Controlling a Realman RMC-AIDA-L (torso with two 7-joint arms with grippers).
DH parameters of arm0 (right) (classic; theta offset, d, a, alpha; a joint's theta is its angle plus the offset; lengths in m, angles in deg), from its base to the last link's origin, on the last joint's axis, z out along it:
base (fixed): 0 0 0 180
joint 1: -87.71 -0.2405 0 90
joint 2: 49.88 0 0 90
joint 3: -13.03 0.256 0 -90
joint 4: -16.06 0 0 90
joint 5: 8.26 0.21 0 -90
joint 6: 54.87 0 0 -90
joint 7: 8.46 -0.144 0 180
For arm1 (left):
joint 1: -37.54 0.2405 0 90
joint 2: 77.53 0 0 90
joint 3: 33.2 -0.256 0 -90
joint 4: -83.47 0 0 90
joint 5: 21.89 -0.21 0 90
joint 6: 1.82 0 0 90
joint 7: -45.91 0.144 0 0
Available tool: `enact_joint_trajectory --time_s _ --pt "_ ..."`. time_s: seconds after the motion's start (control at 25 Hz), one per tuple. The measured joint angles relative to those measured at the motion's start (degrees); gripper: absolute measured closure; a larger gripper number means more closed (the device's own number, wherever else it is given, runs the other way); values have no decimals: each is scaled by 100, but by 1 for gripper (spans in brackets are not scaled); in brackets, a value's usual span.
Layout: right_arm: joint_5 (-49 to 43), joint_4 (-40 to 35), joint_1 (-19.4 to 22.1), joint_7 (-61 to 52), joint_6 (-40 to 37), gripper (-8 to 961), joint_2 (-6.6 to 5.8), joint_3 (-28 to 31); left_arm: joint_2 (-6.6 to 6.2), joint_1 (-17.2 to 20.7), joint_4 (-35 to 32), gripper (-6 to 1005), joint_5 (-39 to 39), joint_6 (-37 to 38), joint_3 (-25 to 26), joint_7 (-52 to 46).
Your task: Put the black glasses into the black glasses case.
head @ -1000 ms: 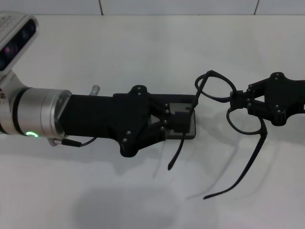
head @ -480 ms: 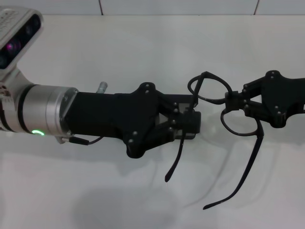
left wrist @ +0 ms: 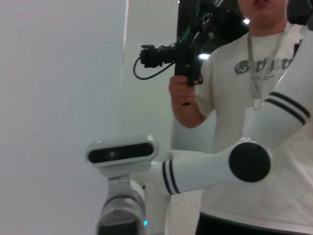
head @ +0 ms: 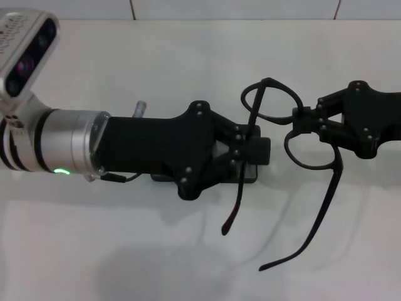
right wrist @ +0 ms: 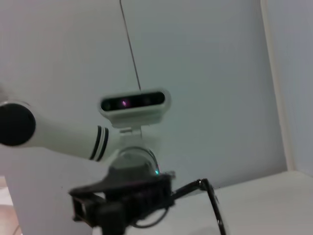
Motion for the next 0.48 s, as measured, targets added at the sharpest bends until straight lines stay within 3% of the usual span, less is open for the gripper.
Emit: enact_joint_trajectory --time_s 0.48 --pt "199 464 -100 9 11 885 20 -41 47 -11 218 996 132 -286 -22 252"
